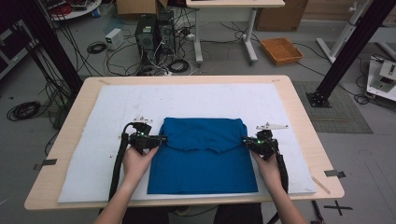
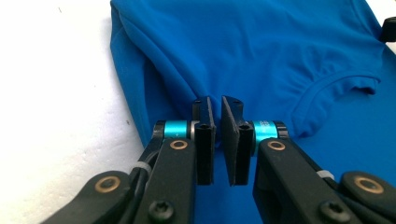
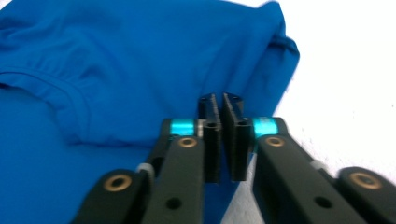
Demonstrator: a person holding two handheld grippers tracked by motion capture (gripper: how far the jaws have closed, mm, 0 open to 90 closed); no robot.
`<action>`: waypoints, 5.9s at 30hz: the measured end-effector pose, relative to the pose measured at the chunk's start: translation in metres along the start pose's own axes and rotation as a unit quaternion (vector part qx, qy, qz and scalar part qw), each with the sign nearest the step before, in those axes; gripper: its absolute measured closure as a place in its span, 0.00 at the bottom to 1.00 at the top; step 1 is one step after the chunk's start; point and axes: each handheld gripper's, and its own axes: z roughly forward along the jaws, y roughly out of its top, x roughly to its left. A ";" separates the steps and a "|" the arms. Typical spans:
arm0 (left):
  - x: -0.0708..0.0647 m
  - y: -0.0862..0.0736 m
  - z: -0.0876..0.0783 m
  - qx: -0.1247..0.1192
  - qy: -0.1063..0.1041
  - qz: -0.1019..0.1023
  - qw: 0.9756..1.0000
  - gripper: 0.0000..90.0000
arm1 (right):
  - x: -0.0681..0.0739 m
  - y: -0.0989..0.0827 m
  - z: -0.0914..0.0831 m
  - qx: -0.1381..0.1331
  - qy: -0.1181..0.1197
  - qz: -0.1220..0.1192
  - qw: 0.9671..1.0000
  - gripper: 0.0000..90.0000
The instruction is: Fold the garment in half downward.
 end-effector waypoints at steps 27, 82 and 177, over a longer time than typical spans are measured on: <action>-0.053 -0.044 -0.078 -0.003 -0.090 0.040 0.995 0.94 | 0.028 -0.028 -0.087 -0.035 0.082 -0.015 0.996 0.99; 0.021 -0.010 -0.001 -0.026 0.083 0.040 0.995 0.65 | -0.026 0.017 0.013 0.013 -0.041 0.022 0.999 0.69; 0.006 -0.029 -0.085 -0.168 0.086 0.143 0.972 0.39 | -0.037 0.015 -0.060 -0.129 -0.023 -0.015 0.991 0.39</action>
